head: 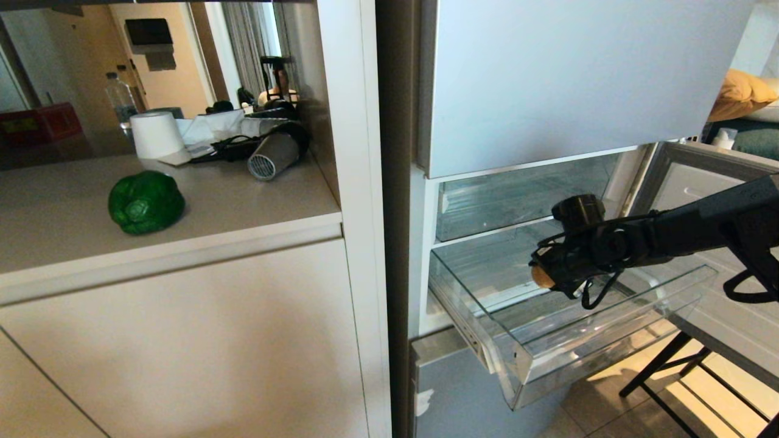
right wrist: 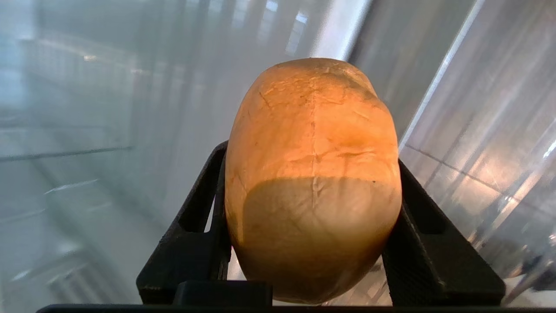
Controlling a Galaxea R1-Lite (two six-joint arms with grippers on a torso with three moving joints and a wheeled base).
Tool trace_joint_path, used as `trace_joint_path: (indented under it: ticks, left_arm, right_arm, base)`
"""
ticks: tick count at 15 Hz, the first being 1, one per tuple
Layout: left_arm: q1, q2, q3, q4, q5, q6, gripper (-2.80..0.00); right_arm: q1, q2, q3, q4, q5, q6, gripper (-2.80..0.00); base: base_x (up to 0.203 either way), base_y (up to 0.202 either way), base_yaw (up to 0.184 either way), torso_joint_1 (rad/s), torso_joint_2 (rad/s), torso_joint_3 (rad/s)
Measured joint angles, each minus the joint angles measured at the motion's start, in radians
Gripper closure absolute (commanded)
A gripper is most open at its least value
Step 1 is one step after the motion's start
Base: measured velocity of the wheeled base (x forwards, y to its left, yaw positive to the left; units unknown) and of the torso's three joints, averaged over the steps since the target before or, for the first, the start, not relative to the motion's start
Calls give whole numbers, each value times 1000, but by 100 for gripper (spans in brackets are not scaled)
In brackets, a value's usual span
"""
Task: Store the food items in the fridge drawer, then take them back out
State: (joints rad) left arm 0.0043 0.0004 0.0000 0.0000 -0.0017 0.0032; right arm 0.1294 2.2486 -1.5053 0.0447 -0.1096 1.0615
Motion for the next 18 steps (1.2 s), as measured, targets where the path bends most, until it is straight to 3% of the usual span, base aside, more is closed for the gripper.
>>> trace_joint_path:
  ticks: [14, 15, 18]
  left_arm:
    - [0, 0, 0, 0, 0, 0, 0]
    - [0, 0, 0, 0, 0, 0, 0]
    - [0, 0, 0, 0, 0, 0, 0]
  right_arm:
    - [1, 10, 35, 3, -31, 10, 0]
    - [2, 9, 36, 3, -31, 10, -280]
    - [2, 4, 42, 3, -30, 10, -280]
  base:
    - [0, 0, 0, 0, 0, 0]
    - [0, 0, 0, 0, 0, 0]
    - [0, 0, 0, 0, 0, 0]
